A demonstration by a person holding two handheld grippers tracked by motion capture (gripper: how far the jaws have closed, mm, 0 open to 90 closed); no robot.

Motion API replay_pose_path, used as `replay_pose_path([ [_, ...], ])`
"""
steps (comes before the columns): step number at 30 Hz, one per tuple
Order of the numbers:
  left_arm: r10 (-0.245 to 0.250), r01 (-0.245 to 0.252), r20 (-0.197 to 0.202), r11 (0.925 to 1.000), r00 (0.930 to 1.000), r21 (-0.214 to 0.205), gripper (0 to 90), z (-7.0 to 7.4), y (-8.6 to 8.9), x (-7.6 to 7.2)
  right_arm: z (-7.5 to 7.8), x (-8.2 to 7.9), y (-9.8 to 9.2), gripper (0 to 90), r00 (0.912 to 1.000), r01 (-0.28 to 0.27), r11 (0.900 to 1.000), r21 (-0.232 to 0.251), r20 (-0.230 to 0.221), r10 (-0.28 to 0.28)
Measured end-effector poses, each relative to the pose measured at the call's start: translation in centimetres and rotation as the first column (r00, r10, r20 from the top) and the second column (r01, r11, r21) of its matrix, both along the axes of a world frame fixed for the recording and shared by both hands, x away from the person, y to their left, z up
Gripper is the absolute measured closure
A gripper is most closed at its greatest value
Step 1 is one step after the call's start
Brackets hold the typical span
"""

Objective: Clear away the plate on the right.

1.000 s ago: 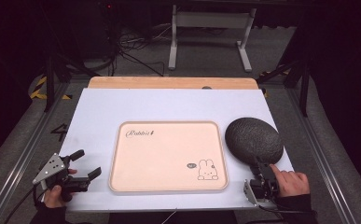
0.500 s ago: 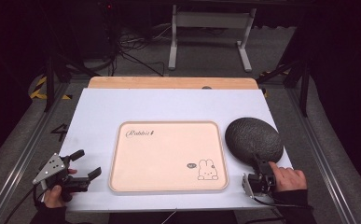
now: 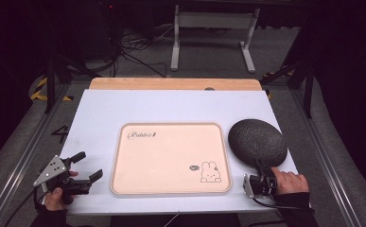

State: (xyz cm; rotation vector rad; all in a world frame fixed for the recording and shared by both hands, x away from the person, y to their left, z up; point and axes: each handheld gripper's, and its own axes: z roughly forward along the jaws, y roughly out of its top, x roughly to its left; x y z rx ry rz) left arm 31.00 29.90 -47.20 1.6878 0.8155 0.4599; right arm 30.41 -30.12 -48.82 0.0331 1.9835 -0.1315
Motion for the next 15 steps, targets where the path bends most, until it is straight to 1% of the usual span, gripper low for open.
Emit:
replay_pose_path([
  [4,0.001,-0.001,0.000,1.0000,1.0000,0.000,2.1,0.0,0.0,0.0,0.4,-0.1,0.2,85.3,0.9996,0.008,1.0000,0.006,0.026,-0.008],
  [7,0.001,-0.001,0.000,1.0000,1.0000,0.000,2.0,0.0,0.0,0.0,0.6,0.0,0.2,85.4,0.9998,0.008,1.0000,0.006,0.019,-0.008],
  [10,0.001,-0.001,-0.001,1.0000,1.0000,0.000,2.1,0.0,0.0,0.0,0.9,0.0,0.1,84.9,0.9997,0.010,0.9999,-0.007,0.020,-0.010],
  [12,0.001,-0.001,-0.001,1.0000,1.0000,0.000,2.0,0.0,0.0,0.0,1.2,-0.2,0.2,84.4,0.9998,0.005,1.0000,-0.001,0.020,-0.005],
  [15,0.002,-0.002,-0.001,1.0000,1.0000,0.000,2.1,0.0,0.0,0.0,1.6,-0.4,0.3,84.7,0.9992,-0.004,1.0000,-0.006,0.041,0.004],
])
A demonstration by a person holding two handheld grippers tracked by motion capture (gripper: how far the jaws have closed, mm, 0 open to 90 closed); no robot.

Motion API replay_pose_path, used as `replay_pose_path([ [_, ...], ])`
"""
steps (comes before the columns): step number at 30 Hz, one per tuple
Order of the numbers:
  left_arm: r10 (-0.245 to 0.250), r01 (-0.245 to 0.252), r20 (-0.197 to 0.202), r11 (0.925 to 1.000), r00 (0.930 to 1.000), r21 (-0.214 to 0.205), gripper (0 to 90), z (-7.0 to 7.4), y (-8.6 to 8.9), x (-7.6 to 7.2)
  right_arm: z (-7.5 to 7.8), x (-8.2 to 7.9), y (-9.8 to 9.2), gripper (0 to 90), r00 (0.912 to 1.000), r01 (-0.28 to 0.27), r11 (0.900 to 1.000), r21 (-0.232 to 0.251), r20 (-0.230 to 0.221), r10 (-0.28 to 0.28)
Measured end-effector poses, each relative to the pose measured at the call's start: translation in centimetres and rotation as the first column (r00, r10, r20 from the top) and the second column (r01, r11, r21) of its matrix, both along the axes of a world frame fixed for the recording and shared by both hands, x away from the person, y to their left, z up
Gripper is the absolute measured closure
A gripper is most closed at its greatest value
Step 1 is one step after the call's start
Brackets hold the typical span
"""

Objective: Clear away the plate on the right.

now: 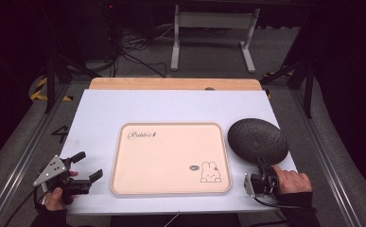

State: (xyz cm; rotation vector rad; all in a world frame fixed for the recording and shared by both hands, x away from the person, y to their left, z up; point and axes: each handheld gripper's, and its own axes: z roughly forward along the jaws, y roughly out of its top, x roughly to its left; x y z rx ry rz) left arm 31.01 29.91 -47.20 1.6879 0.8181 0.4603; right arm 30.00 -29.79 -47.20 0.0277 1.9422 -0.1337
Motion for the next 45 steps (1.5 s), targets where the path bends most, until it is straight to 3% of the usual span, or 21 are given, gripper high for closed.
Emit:
replay_pose_path([
  [9,0.001,-0.001,0.000,1.0000,1.0000,0.000,2.0,0.0,0.0,0.0,1.8,-0.7,0.7,84.9,0.9971,-0.026,0.9996,0.006,0.072,0.025],
  [22,0.002,-0.002,0.000,1.0000,1.0000,-0.001,2.1,0.0,0.0,0.0,3.5,-1.5,1.9,84.7,0.9909,-0.060,0.9981,-0.015,0.119,0.062],
  [28,0.001,-0.001,-0.001,1.0000,1.0000,0.000,2.1,0.0,0.0,0.0,4.3,-2.0,3.2,84.5,0.9852,-0.088,0.9951,-0.045,0.144,0.094],
  [34,0.001,-0.001,0.000,1.0000,1.0000,0.000,2.0,0.0,0.0,0.0,4.9,-2.2,4.8,84.6,0.9772,-0.131,0.9909,-0.033,0.165,0.134],
  [45,-0.001,0.001,0.000,1.0000,1.0000,0.000,2.0,0.0,0.0,0.0,5.5,-2.1,7.7,84.4,0.9655,-0.204,0.9789,-0.008,0.164,0.203],
])
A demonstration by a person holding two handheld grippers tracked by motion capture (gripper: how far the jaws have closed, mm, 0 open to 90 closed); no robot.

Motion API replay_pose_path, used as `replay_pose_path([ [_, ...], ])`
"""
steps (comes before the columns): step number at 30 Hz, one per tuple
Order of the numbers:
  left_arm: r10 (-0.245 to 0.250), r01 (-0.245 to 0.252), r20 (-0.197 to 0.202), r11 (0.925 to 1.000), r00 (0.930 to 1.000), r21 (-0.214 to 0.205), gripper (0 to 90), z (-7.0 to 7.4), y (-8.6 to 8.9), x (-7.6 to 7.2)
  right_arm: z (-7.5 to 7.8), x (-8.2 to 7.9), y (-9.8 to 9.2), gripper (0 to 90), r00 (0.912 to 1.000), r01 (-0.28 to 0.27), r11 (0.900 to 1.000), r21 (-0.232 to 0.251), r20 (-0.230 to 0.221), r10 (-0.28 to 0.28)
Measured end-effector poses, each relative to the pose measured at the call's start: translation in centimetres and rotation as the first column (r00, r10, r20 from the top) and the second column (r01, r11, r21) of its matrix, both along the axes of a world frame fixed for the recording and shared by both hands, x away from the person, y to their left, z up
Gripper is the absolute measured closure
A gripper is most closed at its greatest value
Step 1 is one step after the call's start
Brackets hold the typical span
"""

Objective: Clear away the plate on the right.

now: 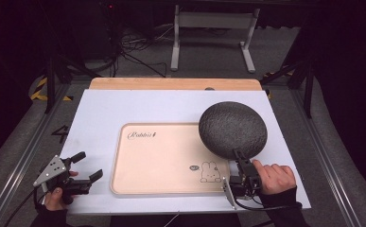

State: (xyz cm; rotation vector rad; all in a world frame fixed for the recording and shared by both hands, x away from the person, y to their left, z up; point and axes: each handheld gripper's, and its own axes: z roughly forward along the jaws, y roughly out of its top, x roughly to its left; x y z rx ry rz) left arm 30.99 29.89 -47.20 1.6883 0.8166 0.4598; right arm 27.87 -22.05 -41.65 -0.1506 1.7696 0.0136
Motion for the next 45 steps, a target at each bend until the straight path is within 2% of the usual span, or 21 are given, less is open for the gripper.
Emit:
replay_pose_path([
  [10,0.000,0.000,-0.001,1.0000,1.0000,0.001,2.1,0.0,0.0,0.0,0.3,-0.1,2.0,84.3,0.9982,-0.059,0.9982,0.007,-0.001,0.059],
  [15,0.000,0.000,0.000,1.0000,1.0000,0.001,2.0,0.0,0.0,0.0,0.4,-0.3,3.2,84.0,0.9944,-0.105,0.9944,0.010,-0.001,0.105],
  [28,0.008,-0.008,0.000,1.0000,1.0000,0.003,2.1,0.0,-0.1,-0.1,0.4,-0.5,5.7,83.8,0.9836,-0.180,0.9836,0.002,-0.006,0.180],
  [36,0.006,-0.006,-0.001,1.0000,1.0000,0.008,2.1,0.0,-0.1,-0.1,0.4,-0.6,7.4,83.8,0.9678,-0.251,0.9680,0.003,-0.016,0.251],
  [45,0.002,-0.002,-0.002,1.0000,1.0000,0.008,2.1,0.0,-0.1,0.0,0.4,-0.8,8.8,83.2,0.9570,-0.290,0.9571,0.002,-0.019,0.290],
])
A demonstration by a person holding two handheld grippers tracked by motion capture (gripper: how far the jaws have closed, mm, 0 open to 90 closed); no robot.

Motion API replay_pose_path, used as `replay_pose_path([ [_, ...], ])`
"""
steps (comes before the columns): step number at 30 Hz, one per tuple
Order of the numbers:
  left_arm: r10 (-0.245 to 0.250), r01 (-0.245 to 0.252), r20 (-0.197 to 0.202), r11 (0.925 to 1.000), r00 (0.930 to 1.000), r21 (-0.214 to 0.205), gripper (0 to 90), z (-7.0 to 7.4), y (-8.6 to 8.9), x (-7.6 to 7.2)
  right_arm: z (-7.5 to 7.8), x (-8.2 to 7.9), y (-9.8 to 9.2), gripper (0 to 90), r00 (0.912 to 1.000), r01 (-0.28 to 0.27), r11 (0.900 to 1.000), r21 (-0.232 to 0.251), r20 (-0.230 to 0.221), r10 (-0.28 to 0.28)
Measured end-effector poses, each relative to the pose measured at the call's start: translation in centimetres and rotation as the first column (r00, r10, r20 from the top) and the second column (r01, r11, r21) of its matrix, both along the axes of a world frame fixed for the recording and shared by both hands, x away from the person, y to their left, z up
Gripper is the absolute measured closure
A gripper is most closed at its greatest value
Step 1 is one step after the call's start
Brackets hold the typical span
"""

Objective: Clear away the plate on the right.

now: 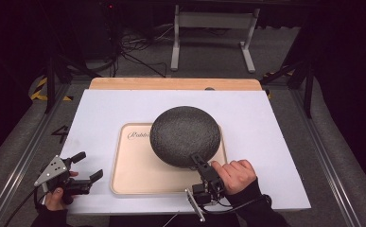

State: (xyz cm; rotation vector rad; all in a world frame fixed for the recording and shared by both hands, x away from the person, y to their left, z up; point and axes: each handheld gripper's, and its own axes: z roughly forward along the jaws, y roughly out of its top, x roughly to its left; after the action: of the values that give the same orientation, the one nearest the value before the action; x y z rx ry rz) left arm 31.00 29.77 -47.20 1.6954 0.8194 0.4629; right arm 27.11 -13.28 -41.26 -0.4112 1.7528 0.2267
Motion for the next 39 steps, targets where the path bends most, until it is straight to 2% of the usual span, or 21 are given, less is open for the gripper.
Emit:
replay_pose_path([
  [9,-0.004,0.004,-0.005,1.0000,1.0000,0.002,2.1,0.0,0.0,0.0,-0.5,0.0,1.2,82.6,0.9989,-0.031,0.9995,0.006,-0.035,0.031],
  [12,-0.005,0.005,-0.004,1.0000,1.0000,0.002,2.1,0.0,0.0,0.0,-0.9,0.1,1.6,82.7,0.9963,-0.056,0.9983,0.019,-0.064,0.057],
  [16,-0.007,0.007,-0.004,1.0000,1.0000,0.004,2.1,0.0,0.0,0.0,-1.7,0.4,2.2,82.6,0.9935,-0.064,0.9979,0.006,-0.093,0.065],
  [19,-0.008,0.008,-0.004,1.0000,1.0000,0.005,2.1,0.0,0.0,0.0,-2.3,0.6,2.4,82.5,0.9933,-0.064,0.9977,-0.021,-0.097,0.062],
  [22,-0.006,0.006,-0.002,1.0000,1.0000,0.003,2.1,0.0,-0.1,0.0,-2.6,0.8,2.4,82.1,0.9898,-0.060,0.9981,-0.008,-0.130,0.059],
  [27,-0.006,0.006,-0.004,1.0000,1.0000,0.003,2.1,0.0,-0.1,0.0,-3.1,1.0,2.5,82.0,0.9888,-0.051,0.9982,-0.032,-0.142,0.046],
  [39,-0.005,0.005,-0.004,1.0000,1.0000,0.003,2.1,0.0,-0.1,0.0,-3.6,1.5,2.5,81.5,0.9831,-0.048,0.9986,-0.025,-0.178,0.042],
])
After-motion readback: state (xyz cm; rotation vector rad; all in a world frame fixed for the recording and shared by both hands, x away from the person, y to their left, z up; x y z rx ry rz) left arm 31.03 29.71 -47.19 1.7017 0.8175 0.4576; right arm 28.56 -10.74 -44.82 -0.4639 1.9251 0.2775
